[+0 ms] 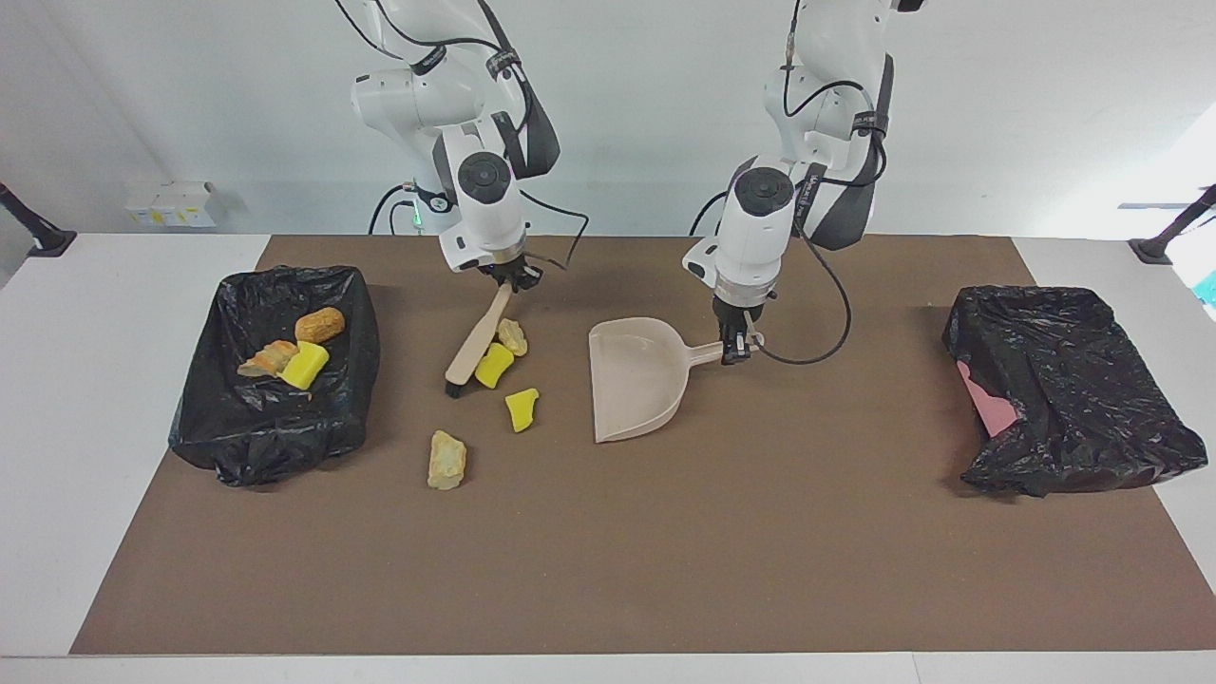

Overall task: Sweep and dump trash in bin
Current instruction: 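Position the dustpan near the debris while the right gripper grasps the brush, then sweep the remaining sponge and bread pieces into the dustpan with the right gripper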

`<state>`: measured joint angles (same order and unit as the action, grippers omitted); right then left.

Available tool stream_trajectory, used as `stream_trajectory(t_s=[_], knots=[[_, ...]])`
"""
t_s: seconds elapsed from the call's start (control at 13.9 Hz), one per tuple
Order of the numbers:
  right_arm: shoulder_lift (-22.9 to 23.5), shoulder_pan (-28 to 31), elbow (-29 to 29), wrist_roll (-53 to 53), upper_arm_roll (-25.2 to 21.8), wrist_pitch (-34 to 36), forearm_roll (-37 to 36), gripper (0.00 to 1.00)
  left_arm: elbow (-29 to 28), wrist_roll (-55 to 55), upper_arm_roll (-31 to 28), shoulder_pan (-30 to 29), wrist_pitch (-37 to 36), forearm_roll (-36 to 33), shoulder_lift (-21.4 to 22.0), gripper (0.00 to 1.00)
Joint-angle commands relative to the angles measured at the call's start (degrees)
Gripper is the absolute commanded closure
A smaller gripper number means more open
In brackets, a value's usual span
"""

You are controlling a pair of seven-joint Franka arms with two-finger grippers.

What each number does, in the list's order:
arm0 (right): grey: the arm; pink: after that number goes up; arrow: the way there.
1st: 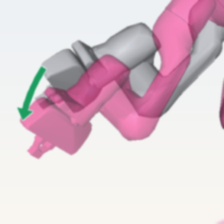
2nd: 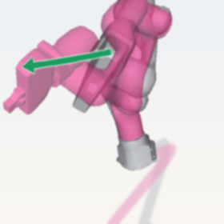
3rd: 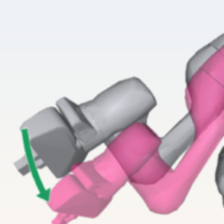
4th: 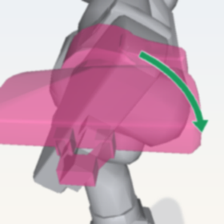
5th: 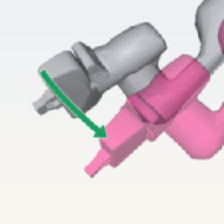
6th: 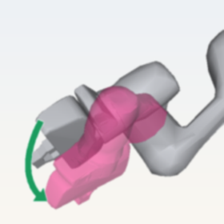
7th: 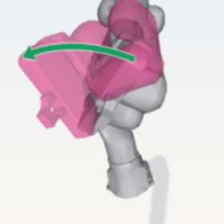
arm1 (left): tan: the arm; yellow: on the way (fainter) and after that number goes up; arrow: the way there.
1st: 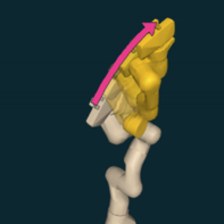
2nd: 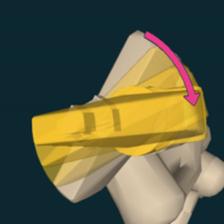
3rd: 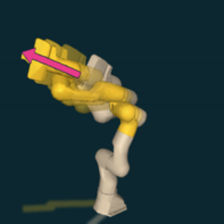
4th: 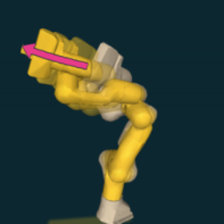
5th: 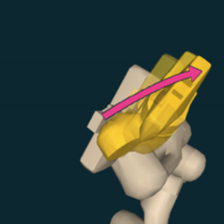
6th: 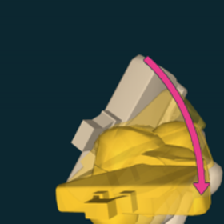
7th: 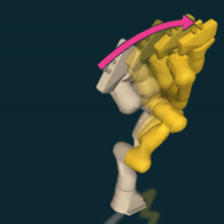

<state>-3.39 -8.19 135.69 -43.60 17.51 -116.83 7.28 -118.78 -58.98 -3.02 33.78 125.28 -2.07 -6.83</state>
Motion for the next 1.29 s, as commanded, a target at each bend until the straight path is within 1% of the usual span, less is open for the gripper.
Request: stream_trajectory(t_s=[0.0,0.07,0.36,0.43,0.58,0.72,0.86,0.94,1.08,1.22], knots=[[11.01,-1.91,-10.6,-4.46,0.07,-0.24,0.72,1.0,-4.26,2.64,-0.58,2.42,1.81,-1.09,3.31,1.0],[12.6,-2.09,-12.63,-4.82,0.07,-0.15,0.72,1.0,-4.44,2.64,-0.58,2.6,2.42,-1.09,3.4,1.0],[13.93,-7.0,-16.6,-4.65,0.16,-0.15,4.41,1.0,-4.53,2.82,-0.58,2.52,3.65,-1.09,3.31,1.0],[13.67,-9.36,-16.95,-4.3,0.07,0.63,4.5,1.0,-4.53,3.43,-0.58,2.52,4.18,-1.09,2.53,1.0],[13.06,-12.71,-17.3,-4.39,0.07,1.51,4.68,1.0,-5.05,4.31,-0.58,1.99,7.42,-1.09,1.65,1.0],[13.49,-13.08,-20.8,-3.08,0.07,5.1,3.54,1.0,-4.97,4.58,-0.58,1.38,8.31,-0.83,1.38,1.0],[13.32,-11.85,-23.27,0.34,-0.45,7.75,3.01,1.0,-4.88,4.66,-0.58,0.33,9.63,-0.57,1.03,1.0],[13.49,-11.59,-24.85,0.88,-0.63,8.98,0.74,1.0,-4.71,4.66,-0.58,0.06,9.81,-0.3,0.94,1.0],[14.28,-9.57,-28.71,2.89,-0.11,13.18,-7.85,1.0,-4.44,4.75,-0.58,-0.73,9.99,0.13,0.42,1.0],[16.3,-8.6,-32.06,7.63,-0.72,16.19,-11.31,1.0,-4.44,4.93,-0.58,-1.0,9.81,1.63,0.41,1.0]])
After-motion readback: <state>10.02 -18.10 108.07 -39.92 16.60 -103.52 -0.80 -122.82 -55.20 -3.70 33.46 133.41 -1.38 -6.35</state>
